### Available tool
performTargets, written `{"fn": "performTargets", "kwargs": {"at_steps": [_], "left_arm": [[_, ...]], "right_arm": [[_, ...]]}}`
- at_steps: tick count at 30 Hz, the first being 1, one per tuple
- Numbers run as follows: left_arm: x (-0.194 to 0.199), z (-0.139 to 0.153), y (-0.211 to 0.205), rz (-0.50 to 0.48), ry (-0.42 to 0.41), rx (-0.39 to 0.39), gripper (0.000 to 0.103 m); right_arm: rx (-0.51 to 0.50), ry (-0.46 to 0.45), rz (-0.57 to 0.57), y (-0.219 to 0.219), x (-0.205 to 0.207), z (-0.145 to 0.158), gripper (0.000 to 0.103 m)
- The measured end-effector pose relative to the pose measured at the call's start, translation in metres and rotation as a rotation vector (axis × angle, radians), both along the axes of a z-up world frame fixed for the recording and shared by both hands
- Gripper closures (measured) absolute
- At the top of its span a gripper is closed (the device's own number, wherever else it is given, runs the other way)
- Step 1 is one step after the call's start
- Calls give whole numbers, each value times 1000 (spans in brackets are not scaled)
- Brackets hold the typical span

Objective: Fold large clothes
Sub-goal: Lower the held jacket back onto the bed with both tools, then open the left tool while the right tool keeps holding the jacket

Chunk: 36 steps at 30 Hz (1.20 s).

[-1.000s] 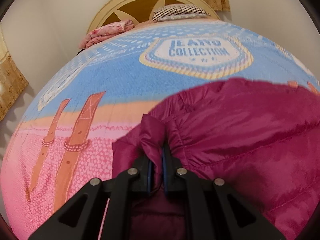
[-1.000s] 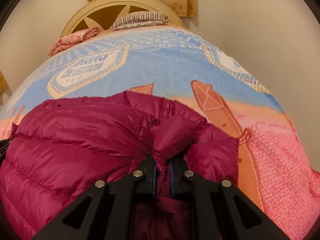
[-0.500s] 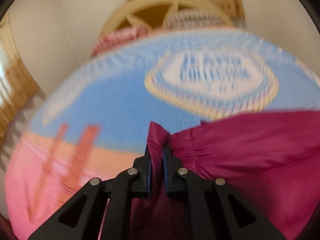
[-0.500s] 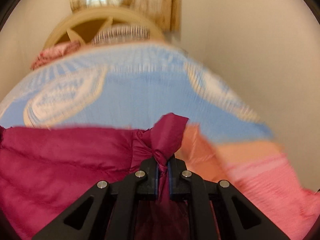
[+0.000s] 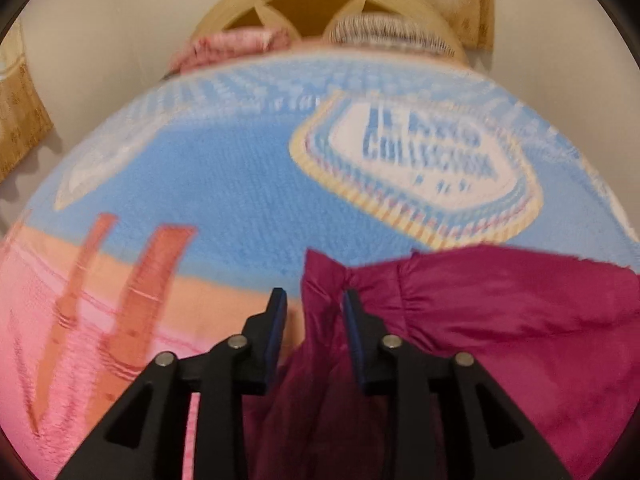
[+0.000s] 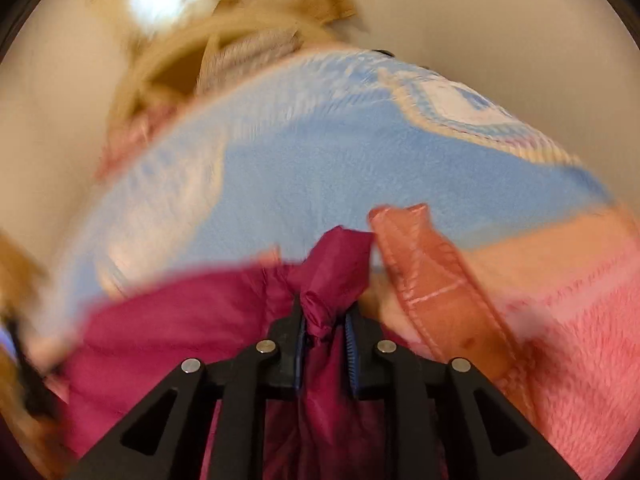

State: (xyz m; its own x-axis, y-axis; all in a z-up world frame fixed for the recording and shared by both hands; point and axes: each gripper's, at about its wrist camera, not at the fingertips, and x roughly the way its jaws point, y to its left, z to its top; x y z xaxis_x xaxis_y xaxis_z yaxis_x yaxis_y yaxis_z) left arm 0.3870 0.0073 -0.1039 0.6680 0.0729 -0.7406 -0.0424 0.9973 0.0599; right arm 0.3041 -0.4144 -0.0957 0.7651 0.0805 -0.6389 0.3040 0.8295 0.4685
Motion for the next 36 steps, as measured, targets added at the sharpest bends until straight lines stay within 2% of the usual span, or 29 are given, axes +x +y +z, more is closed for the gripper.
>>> {"fn": "performTargets", "kwargs": {"at_steps": [2,4,8,11,14,18,21,25,27,30,32,34,36], "left_arm": [[-14,19,-3,-2,-60,37,41],[-33,38,-9,-20,-106,44,34],[-66,53,-20,-73,-109,28,34],[-85,46,-32,-97,-81,11,34],[-92,36,-40,-111,-65,24,34],[-94,19,-46,-95,-26,58,34],[-92,8,-45,-85,-5,55,34],[-96,10,-48,-92,-9,64,34],[-102,12,-45,-95,-8,35,34],[-127,17,-20,-51,-36,-77,34],[-149,17,2,11,-79,-153,25],[-184,11,33,111,-128,-265,19],[-206,0,55,178,-137,-382,16]], "right_arm": [[-7,-73,-75,-6,-20,24,84],[-89,-104,-72,10,-34,48,84],[-283,-77,140,93,-54,66,84],[-304,-86,277,155,-67,59,84],[-282,-54,314,195,-69,40,84],[-261,12,293,214,-59,5,84],[-328,26,304,221,-53,-23,85],[-321,45,318,217,-53,-32,85],[-310,47,319,214,-54,-33,85],[-317,43,317,216,-55,-33,85],[-320,42,316,216,-55,-33,85],[-319,41,315,216,-53,-33,85],[-327,40,313,217,-53,-32,85]]}}
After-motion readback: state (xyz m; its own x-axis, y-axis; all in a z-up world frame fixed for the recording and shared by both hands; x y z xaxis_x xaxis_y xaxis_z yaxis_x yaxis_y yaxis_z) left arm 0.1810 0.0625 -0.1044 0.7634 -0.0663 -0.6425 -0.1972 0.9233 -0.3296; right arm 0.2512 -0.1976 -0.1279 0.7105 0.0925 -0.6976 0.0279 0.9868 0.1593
